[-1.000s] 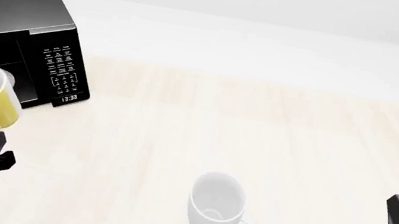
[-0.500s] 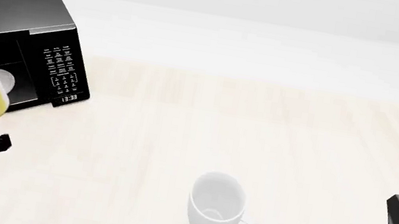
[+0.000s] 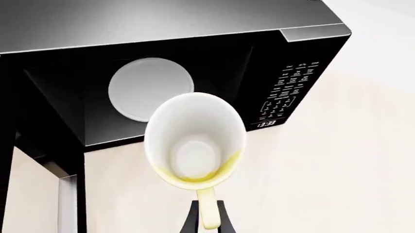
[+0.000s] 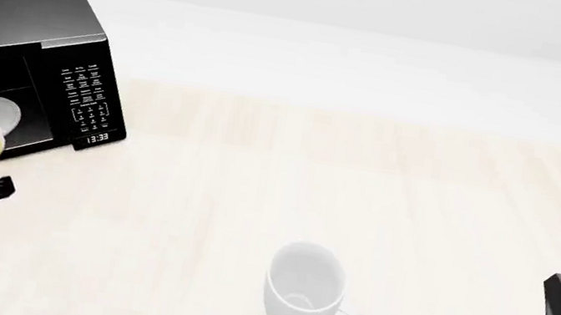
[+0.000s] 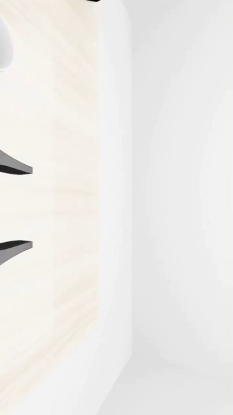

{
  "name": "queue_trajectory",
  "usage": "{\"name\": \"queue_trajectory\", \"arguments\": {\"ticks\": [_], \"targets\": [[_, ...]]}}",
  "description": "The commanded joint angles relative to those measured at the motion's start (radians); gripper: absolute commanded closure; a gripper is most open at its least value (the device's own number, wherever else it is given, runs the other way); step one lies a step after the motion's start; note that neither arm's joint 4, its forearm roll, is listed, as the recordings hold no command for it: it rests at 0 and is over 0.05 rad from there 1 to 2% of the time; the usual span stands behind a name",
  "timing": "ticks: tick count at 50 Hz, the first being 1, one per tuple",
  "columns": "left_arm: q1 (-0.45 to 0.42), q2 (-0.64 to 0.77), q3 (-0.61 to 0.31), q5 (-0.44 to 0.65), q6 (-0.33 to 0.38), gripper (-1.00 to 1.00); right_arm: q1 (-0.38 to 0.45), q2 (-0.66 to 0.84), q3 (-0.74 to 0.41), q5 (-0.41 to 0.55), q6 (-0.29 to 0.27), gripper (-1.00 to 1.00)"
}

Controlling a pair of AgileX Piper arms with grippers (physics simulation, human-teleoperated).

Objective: Put the yellow and white mug in the microwave and close it.

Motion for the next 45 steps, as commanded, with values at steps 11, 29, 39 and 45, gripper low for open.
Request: {"name": "queue_trajectory", "arguments": {"ticks": [11, 29, 39, 45], "targets": [[0.040, 0.167, -0.073, -0.077, 0.007, 1.00, 0.000, 0.000, 0.000, 0.000, 0.000, -1.00], [0.080, 0.224, -0.122, -0.092, 0.025, 1.00, 0.000, 0.000, 0.000, 0.000, 0.000, -1.00], [0.087, 0.250, -0.141, -0.098, 0.026, 1.00, 0.000, 0.000, 0.000, 0.000, 0.000, -1.00], [0.097, 0.260, -0.155, -0.096, 0.029, 1.00, 0.000, 0.000, 0.000, 0.000, 0.000, -1.00]]}}
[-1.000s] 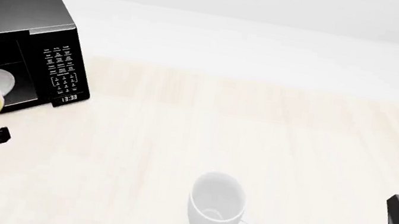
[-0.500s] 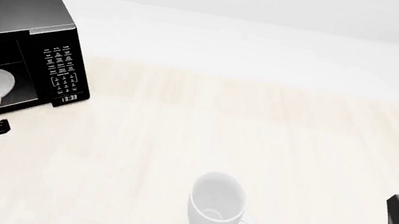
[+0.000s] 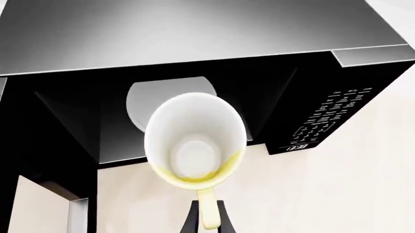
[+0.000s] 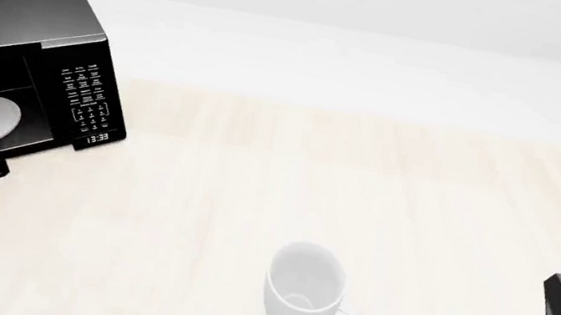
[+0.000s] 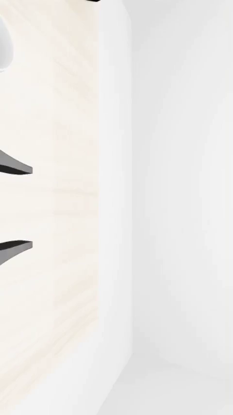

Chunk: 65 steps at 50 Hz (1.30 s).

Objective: Put the yellow and white mug in the microwave and close it.

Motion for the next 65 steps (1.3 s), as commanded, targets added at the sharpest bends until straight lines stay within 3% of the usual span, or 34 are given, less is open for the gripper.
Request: {"name": "queue_trajectory", "arguments": {"ticks": [1, 37, 65], "targets": [[0.013, 0.020, -0.029, -0.001, 0.010, 1.00, 0.000, 0.000, 0.000, 0.000, 0.000, -1.00], [0.015, 0.136, -0.111, -0.030, 0.012, 1.00, 0.000, 0.000, 0.000, 0.000, 0.000, -1.00], [0.024, 0.170, -0.201, 0.013, -0.009, 1.00, 0.000, 0.000, 0.000, 0.000, 0.000, -1.00]]}}
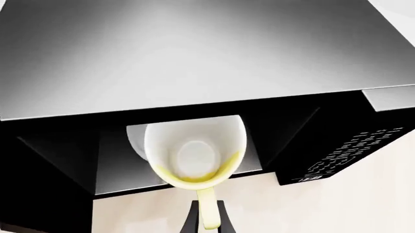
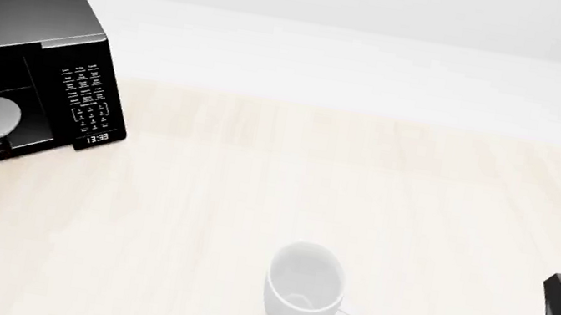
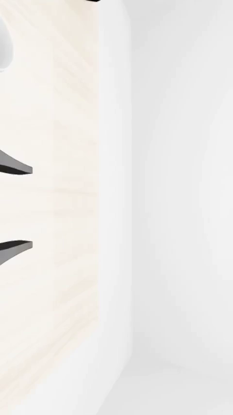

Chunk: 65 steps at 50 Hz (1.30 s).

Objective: Put the yellow and white mug in the microwave and close it.

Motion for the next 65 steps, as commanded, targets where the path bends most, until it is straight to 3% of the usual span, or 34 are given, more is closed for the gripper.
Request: {"name": "queue_trajectory", "arguments": {"ticks": [1, 44, 65], "targets": [[0.001, 0.014, -0.044, 0.019, -0.003, 1.00, 0.000, 0.000, 0.000, 0.000, 0.000, -1.00], [0.036, 0.094, -0.208, 0.089, -0.043, 1.00, 0.000, 0.000, 0.000, 0.000, 0.000, -1.00], [0.078, 0.168, -0.229, 0.068, -0.027, 1.00, 0.000, 0.000, 0.000, 0.000, 0.000, -1.00]]}}
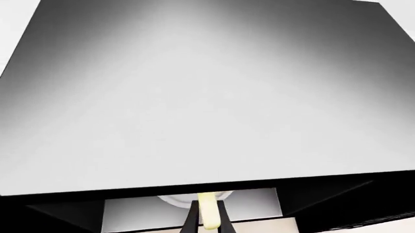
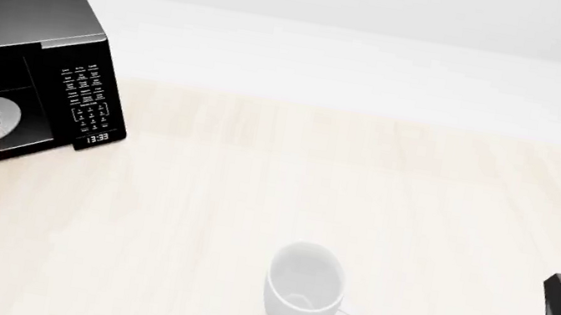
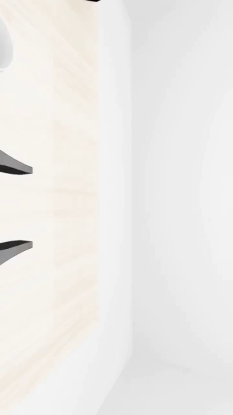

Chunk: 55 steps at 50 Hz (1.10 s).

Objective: Put the yellow and white mug in the microwave and close it.

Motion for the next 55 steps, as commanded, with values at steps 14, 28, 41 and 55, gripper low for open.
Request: {"name": "queue_trajectory", "arguments": {"ticks": [14, 28, 41, 55], "targets": [[0.020, 0.081, -0.042, 0.006, 0.015, 1.00, 0.000, 0.000, 0.000, 0.000, 0.000, -1.00], [0.018, 0.109, -0.052, 0.003, 0.020, 1.00, 0.000, 0.000, 0.000, 0.000, 0.000, -1.00], [0.027, 0.105, -0.046, 0.000, 0.030, -1.00, 0.000, 0.000, 0.000, 0.000, 0.000, -1.00], [0.024, 0.092, -0.032, 0.002, 0.034, -1.00, 0.000, 0.000, 0.000, 0.000, 0.000, -1.00]]}}
